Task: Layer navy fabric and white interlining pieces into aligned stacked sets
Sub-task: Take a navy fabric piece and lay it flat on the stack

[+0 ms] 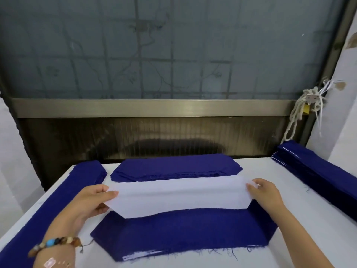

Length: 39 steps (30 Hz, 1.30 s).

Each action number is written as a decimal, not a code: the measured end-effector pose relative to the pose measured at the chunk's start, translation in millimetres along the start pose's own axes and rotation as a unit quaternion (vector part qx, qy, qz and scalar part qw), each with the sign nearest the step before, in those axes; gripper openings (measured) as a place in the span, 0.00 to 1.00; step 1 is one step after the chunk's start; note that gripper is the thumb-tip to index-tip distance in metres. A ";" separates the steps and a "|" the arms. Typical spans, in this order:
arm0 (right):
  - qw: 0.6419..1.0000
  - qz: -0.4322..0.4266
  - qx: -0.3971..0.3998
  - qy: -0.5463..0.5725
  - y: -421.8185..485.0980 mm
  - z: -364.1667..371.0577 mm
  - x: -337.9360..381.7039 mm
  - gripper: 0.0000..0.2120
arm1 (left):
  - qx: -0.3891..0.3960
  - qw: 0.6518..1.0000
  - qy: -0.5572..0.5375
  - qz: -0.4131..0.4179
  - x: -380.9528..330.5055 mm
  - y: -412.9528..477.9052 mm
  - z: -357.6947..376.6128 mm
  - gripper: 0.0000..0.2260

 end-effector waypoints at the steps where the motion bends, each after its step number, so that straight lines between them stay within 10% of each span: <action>1: 1.000 -0.006 0.009 -0.002 -1.6 -1.7 -1.2 0.06 | 0.014 1.000 0.011 -0.006 2.8 0.0 1.2 0.07; 21: 0.998 -0.023 0.045 -0.044 -6.7 -19.6 -9.3 0.08 | 0.090 0.987 0.128 -0.038 17.2 -9.6 6.6 0.05; 39: 0.988 -0.003 0.087 -0.124 -2.1 -14.4 -32.5 0.14 | 0.172 0.960 0.213 -0.059 29.9 -15.3 12.5 0.22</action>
Point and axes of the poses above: each hand's wrist, its own y-axis towards the middle knuckle, its own z-axis out of the palm, x = y × z, the point moved 9 cm from there along y, towards the middle knuckle, and after that the axes turned 13 degrees about -x, right-handed, at the moved point
